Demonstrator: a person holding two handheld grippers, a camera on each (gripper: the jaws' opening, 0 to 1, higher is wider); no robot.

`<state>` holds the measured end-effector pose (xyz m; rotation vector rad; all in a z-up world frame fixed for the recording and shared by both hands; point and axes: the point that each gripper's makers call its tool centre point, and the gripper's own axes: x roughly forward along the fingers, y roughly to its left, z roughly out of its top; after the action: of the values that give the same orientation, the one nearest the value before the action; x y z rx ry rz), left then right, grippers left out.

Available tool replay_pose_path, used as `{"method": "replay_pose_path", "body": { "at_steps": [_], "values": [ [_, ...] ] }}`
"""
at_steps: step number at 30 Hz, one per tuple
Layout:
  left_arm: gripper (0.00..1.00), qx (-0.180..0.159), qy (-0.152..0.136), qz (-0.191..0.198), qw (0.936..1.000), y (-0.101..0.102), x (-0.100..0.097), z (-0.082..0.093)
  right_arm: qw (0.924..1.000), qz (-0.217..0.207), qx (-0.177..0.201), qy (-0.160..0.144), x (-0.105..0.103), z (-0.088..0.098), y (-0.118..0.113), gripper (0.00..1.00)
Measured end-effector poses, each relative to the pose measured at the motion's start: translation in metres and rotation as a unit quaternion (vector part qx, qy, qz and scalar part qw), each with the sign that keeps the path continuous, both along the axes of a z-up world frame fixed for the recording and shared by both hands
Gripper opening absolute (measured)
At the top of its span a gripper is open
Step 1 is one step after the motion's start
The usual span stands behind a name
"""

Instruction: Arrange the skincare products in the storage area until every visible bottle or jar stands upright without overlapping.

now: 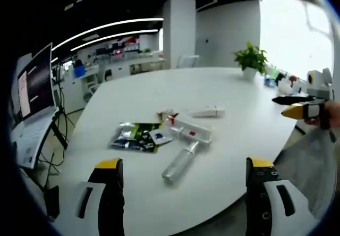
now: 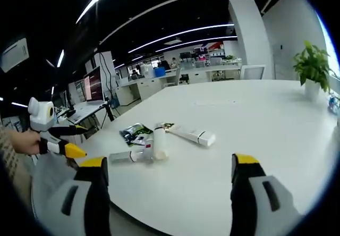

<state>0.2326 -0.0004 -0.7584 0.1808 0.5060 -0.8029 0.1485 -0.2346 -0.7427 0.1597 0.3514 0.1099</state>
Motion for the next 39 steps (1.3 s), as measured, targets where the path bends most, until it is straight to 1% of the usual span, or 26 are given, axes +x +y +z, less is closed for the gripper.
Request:
{"method": "replay_pose_path", "body": {
  "at_steps": [10, 14, 21, 27, 30, 34, 39],
  "values": [
    [0.93, -0.001, -0.002, -0.001, 1.0000, -0.0001, -0.0001, 0.0009, 1.0000, 0.000, -0.004, 0.002, 0.0000, -0.0002, 0.0007, 0.96],
    [0.92, -0.003, -0.002, -0.001, 1.0000, -0.0001, -0.0003, 0.0013, 1.0000, -0.004, -0.004, 0.008, -0.0006, -0.0025, -0.0004, 0.95],
    [0.92, 0.000, -0.002, -0.011, 0.9999, -0.0019, -0.0024, 0.0005, 0.9999, -0.008, -0.002, 0.012, -0.0006, -0.0036, -0.0006, 0.96],
    [0.91, -0.015, 0.001, -0.007, 0.9999, -0.0010, -0.0009, 0.0035, 0.9999, -0.007, -0.005, 0.015, -0.0001, -0.0038, 0.0000, 0.95],
    [0.91, -0.012, 0.001, -0.010, 0.9999, -0.0017, -0.0018, 0.0028, 0.9999, -0.006, -0.006, 0.014, 0.0004, -0.0037, 0.0002, 0.95],
    [0.91, -0.010, 0.000, -0.016, 0.9998, -0.0029, -0.0030, 0.0028, 0.9998, -0.008, -0.003, 0.016, -0.0003, -0.0037, -0.0005, 0.95],
    [0.91, -0.013, -0.001, -0.014, 0.9998, -0.0021, -0.0025, 0.0041, 0.9996, -0.013, 0.011, 0.020, 0.0011, -0.0043, -0.0027, 0.95]
  ]
}}
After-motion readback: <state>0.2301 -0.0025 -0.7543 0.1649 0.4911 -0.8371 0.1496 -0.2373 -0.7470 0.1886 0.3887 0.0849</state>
